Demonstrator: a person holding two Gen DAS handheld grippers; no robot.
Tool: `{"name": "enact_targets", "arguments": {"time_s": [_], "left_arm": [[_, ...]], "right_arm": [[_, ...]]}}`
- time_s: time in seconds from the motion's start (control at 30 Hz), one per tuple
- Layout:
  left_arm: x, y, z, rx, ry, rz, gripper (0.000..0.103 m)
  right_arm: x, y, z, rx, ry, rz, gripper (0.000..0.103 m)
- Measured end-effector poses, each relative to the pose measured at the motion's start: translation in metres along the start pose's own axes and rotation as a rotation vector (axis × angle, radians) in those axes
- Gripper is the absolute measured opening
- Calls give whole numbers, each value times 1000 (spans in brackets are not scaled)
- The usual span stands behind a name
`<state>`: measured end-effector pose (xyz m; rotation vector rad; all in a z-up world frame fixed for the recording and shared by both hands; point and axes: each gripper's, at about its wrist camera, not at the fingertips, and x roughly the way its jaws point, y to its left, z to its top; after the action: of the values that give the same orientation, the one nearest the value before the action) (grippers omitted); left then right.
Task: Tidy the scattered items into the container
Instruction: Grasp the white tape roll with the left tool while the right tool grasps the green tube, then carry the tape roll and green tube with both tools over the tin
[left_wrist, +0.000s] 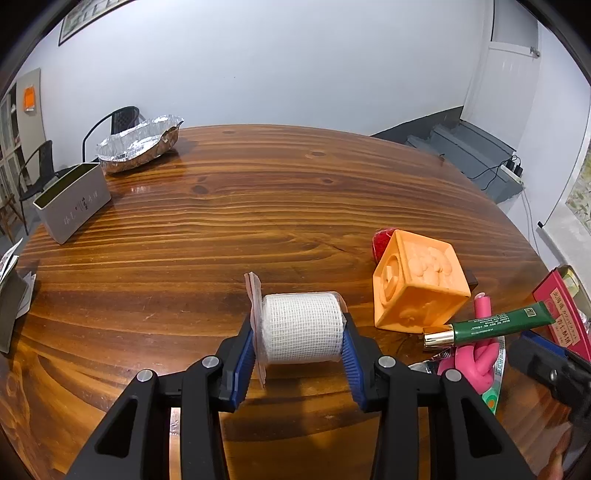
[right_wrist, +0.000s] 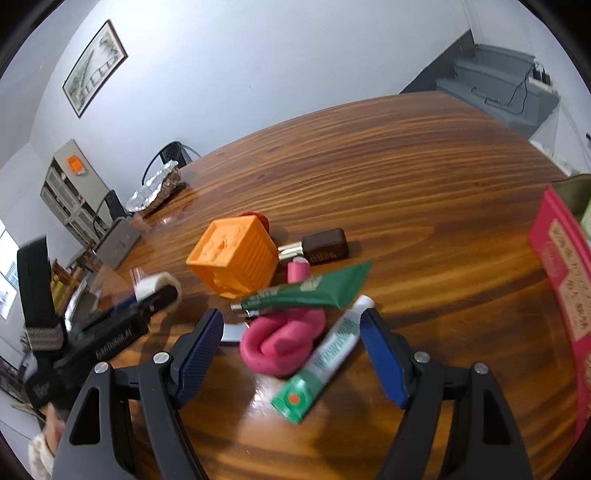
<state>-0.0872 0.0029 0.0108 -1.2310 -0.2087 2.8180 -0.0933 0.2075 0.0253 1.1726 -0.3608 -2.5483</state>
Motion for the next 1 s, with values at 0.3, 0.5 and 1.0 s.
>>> {"name": "enact_targets", "arguments": {"time_s": [0.3, 0.5, 1.0], "left_arm": [[5, 1, -2, -2, 16, -1, 44], [4, 2, -2, -8, 11, 5, 44], [-11, 1, 1, -13, -36, -1, 44]], "right_arm": [[16, 3, 8, 13, -8, 10, 36], [-7, 11, 10, -45, -90, 9, 18], [-63, -7, 5, -3, -206, 0, 18]]}}
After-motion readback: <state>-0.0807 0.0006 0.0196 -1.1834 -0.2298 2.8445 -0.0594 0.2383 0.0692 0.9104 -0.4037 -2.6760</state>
